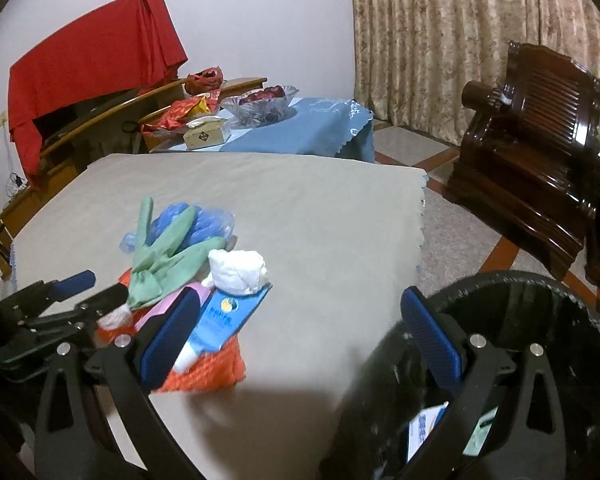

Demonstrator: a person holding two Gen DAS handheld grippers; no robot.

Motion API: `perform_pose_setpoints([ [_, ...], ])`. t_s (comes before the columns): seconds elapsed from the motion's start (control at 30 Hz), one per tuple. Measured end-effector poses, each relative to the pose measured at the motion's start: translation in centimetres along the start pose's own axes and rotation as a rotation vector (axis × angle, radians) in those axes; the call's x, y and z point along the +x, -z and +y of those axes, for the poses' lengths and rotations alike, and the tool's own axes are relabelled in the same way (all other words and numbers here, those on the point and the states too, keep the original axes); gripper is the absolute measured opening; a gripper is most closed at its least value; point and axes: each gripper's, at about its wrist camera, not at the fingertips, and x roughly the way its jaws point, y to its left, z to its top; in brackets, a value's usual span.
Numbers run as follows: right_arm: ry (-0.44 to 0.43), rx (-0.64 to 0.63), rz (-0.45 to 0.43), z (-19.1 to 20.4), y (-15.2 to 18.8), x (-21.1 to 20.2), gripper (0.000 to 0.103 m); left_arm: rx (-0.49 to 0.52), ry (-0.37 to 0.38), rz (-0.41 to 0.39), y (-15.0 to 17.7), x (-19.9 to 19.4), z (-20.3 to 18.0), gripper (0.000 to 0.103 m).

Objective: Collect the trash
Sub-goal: 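Grasp the green glove with the left gripper while the right grasps the white tissue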

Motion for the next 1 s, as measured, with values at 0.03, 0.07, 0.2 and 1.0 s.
perform_pose_setpoints([
  [0.03, -0.001, 0.001, 0.004, 0.0, -0.3, 0.7, 0.098, 0.004, 0.004, 0.006, -0.2, 0.7, -0.2, 0.065],
  [0.07, -0.004, 0.003, 0.010, 0.1, -0.5, 1.3, 0.098, 0.008, 0.007, 0.010, -0.3, 1.2, -0.3, 0.065],
  [0.2, -0.008, 0.006, 0.022, 0.5, -1.3, 3.8, 0.097, 0.023, 0.019, 0.053, -0.5, 3.6, -0.6, 0.052],
  [1.0, -0.096, -0.028, 0.210, 4.9, -0.9, 12.5, 0.045, -0.084, 0.066, 0.025, -1.0, 3.6, 2.1, 0.025],
])
